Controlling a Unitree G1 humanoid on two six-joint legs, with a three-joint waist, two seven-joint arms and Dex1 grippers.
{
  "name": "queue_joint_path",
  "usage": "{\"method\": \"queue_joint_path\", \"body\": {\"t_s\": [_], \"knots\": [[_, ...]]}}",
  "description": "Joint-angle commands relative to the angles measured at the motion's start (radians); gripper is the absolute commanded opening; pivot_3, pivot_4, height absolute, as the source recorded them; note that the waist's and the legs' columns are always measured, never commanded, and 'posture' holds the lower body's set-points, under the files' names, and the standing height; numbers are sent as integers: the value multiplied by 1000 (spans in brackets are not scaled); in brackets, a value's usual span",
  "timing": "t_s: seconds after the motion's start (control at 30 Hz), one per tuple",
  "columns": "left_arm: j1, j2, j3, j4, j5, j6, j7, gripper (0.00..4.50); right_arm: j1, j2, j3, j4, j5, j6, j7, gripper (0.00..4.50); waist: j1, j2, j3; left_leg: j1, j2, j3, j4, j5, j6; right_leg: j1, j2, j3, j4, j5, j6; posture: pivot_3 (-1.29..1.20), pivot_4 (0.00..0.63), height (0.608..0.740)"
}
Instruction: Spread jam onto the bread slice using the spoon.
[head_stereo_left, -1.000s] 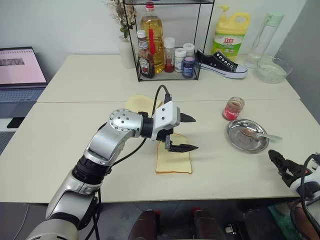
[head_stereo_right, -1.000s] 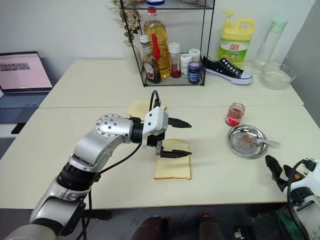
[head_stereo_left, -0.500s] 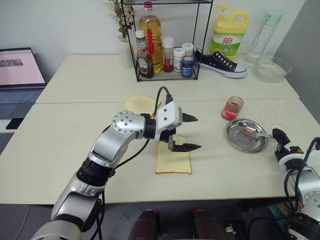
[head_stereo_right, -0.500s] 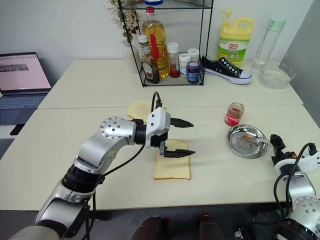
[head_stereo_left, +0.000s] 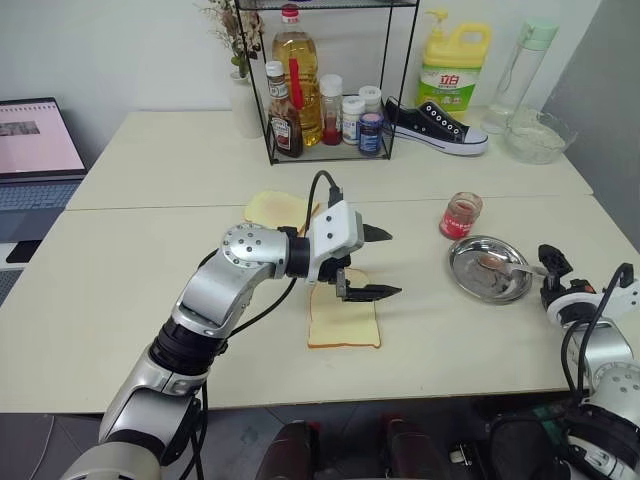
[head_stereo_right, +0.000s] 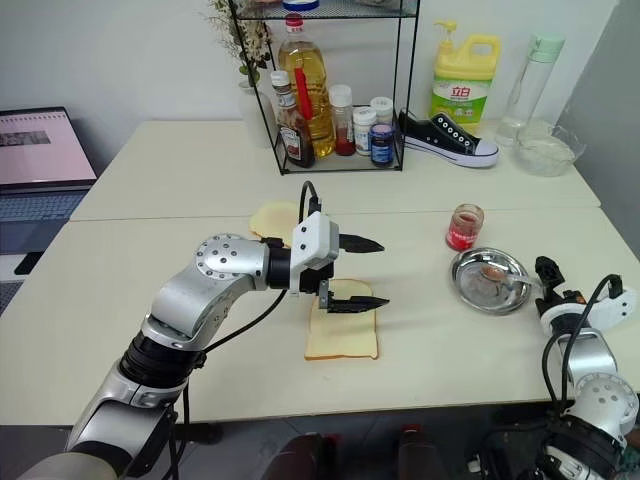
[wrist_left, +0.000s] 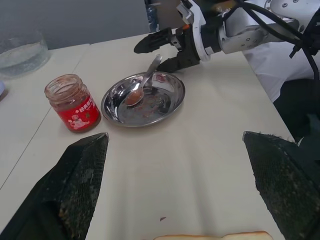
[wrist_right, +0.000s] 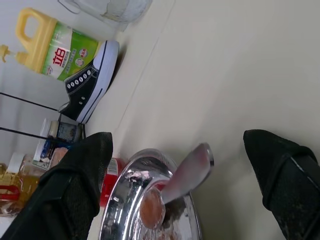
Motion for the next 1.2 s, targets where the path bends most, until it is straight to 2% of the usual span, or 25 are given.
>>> {"method": "queue_joint_path", "body": {"t_s": [0.03,0.07,0.17,0.43,0.53,0.77,0.93,1.2], "knots": [[-20,1,27,-43,-13,2,4,4494,-11,-2,13,14,-8,-21,12,4500,0,0,0,0,0,0,0,0,0,0,0,0,0,0,0,0,150,740],[-21,1,27,-43,-13,2,4,4494,-12,1,14,14,-8,-23,13,4500,0,0,0,0,0,0,0,0,0,0,0,0,0,0,0,0,150,740],[-28,1,28,-42,-13,6,3,4500,-3,14,23,0,-7,-30,16,3883,0,0,0,0,0,0,0,0,0,0,0,0,0,0,0,0,150,740],[-39,2,25,-23,-6,-5,-3,4500,18,22,42,-22,-9,-33,25,917,1,0,0,0,0,0,0,0,0,0,0,0,0,0,0,0,150,740],[-39,2,26,-21,-4,-9,-4,4500,26,21,44,-35,-10,-33,28,19,2,0,0,0,0,0,0,0,0,0,0,0,0,0,0,0,150,740],[-43,-4,29,-12,-7,-13,-2,4500,34,-50,72,-111,-25,-2,47,19,3,1,0,0,-1,0,0,0,0,0,0,0,0,0,0,0,150,740],[-53,-7,28,2,-5,-21,-4,4500,14,-87,70,-88,-18,-8,51,19,2,1,0,0,-1,0,0,0,0,0,0,0,0,0,0,0,150,740],[-54,-6,29,4,-5,-28,-1,4500,36,-7,110,-93,-27,-29,36,19,1,1,0,0,0,0,0,0,0,0,0,0,0,0,0,0,150,740]]}}
